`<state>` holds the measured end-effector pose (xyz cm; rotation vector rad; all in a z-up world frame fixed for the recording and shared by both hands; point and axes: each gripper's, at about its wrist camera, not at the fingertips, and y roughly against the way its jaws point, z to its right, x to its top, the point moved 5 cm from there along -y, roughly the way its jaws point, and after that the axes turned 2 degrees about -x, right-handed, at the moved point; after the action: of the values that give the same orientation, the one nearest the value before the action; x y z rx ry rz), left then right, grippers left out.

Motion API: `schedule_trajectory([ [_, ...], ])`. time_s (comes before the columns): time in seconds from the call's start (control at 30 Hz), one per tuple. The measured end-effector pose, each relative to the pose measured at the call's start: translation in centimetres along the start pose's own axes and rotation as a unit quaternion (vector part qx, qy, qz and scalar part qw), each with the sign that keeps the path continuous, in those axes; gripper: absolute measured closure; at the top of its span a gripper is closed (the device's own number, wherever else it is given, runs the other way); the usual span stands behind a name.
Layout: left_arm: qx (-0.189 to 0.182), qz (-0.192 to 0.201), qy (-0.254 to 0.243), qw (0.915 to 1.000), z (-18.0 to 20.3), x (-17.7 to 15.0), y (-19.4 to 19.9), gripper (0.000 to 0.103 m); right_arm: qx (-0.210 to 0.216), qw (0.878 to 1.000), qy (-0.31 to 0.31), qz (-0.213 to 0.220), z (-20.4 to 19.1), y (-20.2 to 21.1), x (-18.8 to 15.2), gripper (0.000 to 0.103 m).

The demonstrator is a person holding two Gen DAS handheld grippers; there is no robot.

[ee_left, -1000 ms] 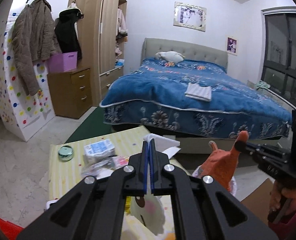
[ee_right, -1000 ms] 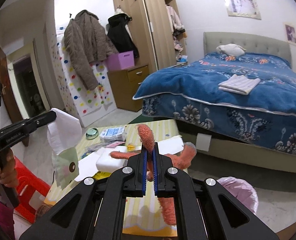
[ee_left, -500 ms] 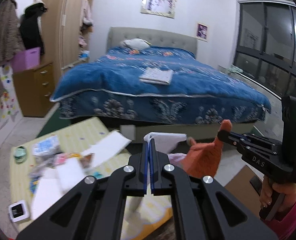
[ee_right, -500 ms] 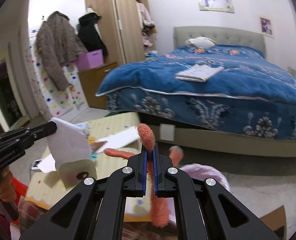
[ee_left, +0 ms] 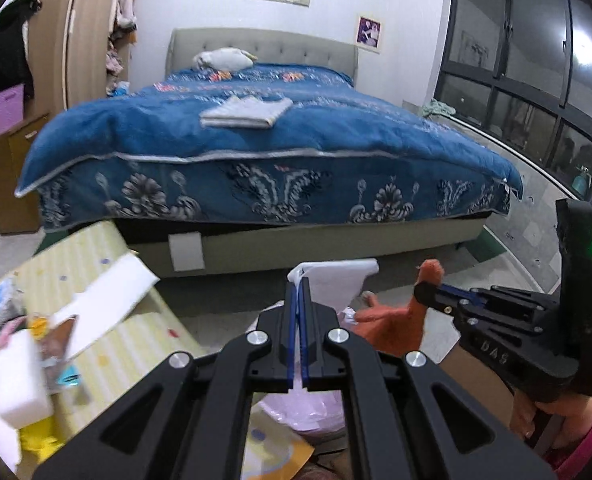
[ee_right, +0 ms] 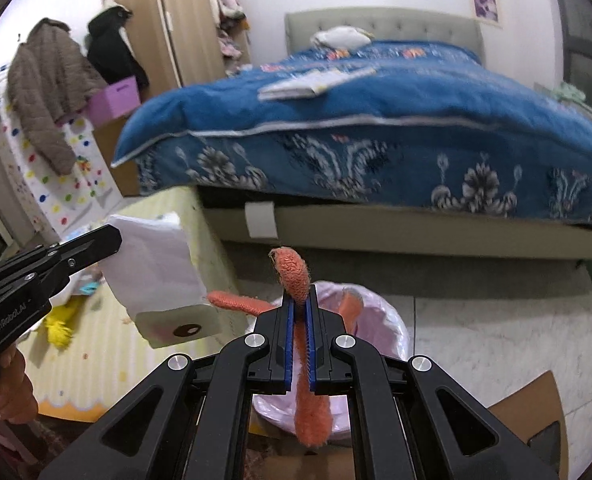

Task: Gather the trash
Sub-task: 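Drop the glove and paper into the pink wastebasket with both tools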

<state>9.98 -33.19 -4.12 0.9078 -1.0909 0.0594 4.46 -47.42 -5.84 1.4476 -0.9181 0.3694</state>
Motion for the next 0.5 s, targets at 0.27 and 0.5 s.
schedule_trajectory([
  [0.27, 0.003, -0.038, 0.017, 0.9991, -0.5, -1.2, -5.5, 0.099, -0.011, 0.998, -0.02, -0.051, 2.3, -5.1, -2.0, 0.092],
  [0.5, 0.03, -0.049, 0.03, 0.9979, -2.1, -2.0, -5.3, 0.059, -0.02, 0.997, -0.046, -0.051, 3.8, -4.2, -2.8, 0.068],
])
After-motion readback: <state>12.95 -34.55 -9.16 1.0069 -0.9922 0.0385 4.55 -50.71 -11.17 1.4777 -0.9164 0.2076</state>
